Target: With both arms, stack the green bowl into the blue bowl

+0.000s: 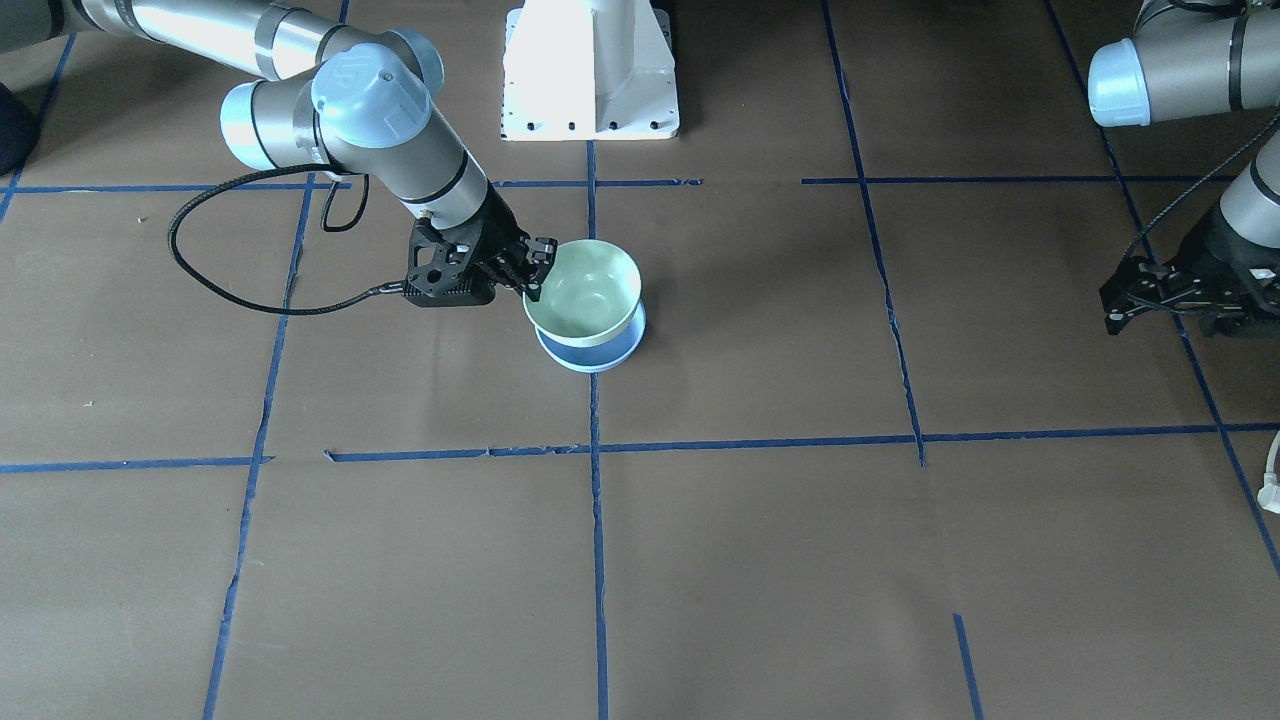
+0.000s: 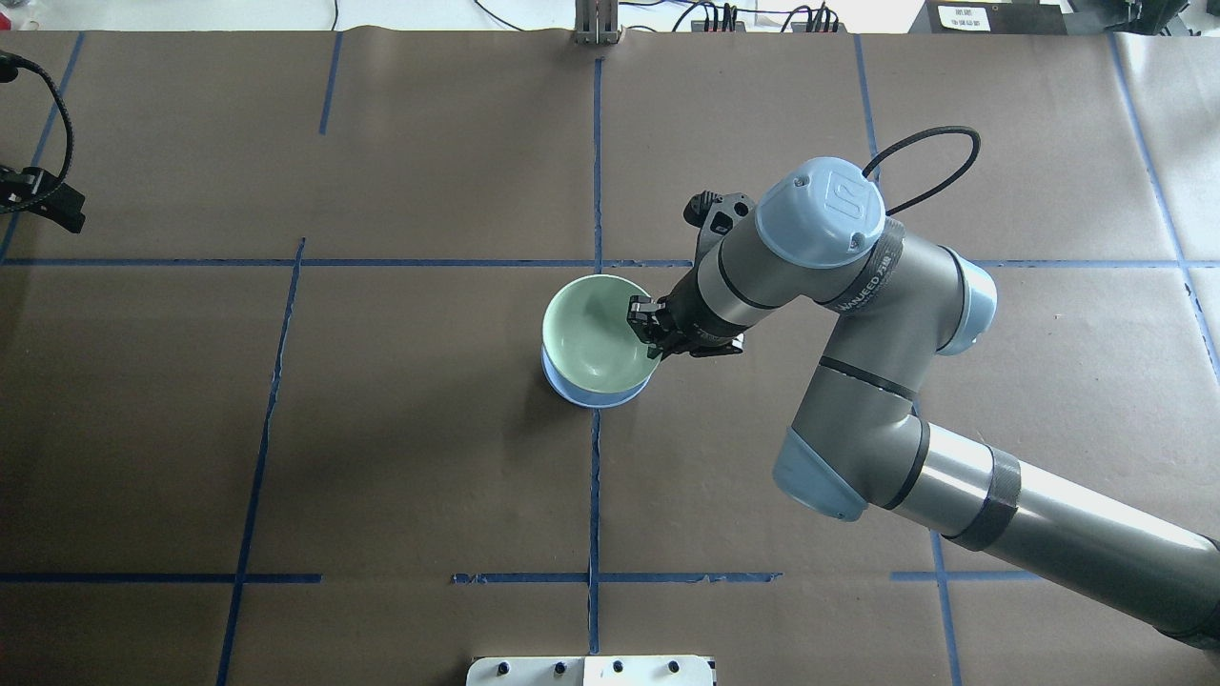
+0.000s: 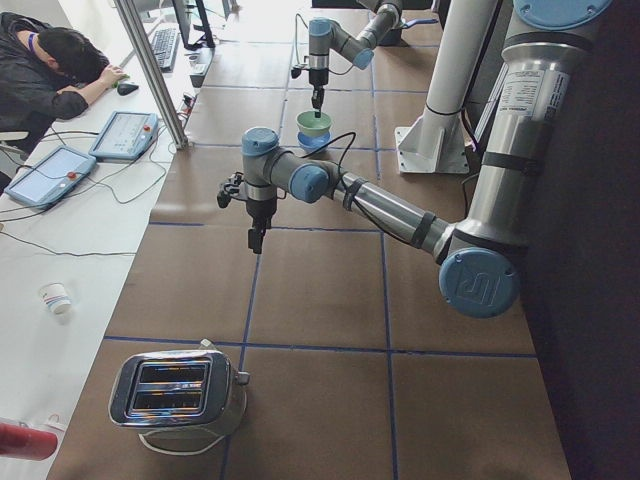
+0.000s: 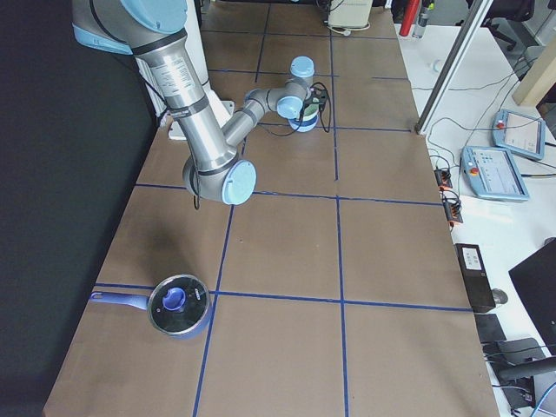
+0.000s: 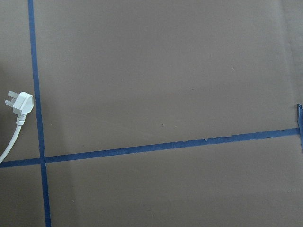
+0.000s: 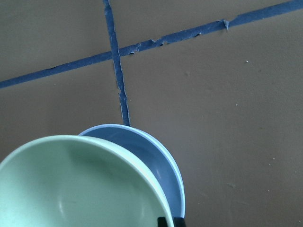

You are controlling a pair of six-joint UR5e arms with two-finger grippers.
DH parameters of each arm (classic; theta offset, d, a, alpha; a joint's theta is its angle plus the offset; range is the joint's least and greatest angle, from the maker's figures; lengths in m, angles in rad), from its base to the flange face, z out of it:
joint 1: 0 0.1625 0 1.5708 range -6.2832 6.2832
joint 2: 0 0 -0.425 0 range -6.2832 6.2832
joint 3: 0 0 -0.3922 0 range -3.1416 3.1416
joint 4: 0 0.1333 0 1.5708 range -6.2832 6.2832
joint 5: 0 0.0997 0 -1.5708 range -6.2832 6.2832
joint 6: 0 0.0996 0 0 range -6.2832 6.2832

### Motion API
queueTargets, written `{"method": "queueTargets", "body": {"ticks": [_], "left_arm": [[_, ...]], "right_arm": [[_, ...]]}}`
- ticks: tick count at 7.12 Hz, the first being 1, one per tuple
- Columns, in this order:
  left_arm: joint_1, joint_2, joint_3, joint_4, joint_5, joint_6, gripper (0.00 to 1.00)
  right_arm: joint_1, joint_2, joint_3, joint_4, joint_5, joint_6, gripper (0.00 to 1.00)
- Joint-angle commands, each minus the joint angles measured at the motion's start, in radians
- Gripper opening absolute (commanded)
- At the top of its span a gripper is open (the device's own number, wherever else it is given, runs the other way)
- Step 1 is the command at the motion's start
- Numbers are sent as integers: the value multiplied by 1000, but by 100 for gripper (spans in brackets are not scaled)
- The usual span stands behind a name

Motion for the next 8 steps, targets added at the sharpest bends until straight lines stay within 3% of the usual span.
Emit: {"method": "queueTargets", "body": {"ticks": [1,2,3,6,8], "left_arm": [[0,4,1,-2,0,0,100],[0,4,1,-2,2,0,100],[0,4,1,-2,2,0,100],[2,5,2,-3,2,0,100],[-3,5,7,-2,-5,8,100]], "right_arm": [[-2,7,-10,0,-8,0,3],[-2,7,-10,0,-6,0,31],[-2,7,-9,3,-8,0,99],[7,1,8,9,-8,-3,100],[96,-69,103,-41,10,-20,100]]}}
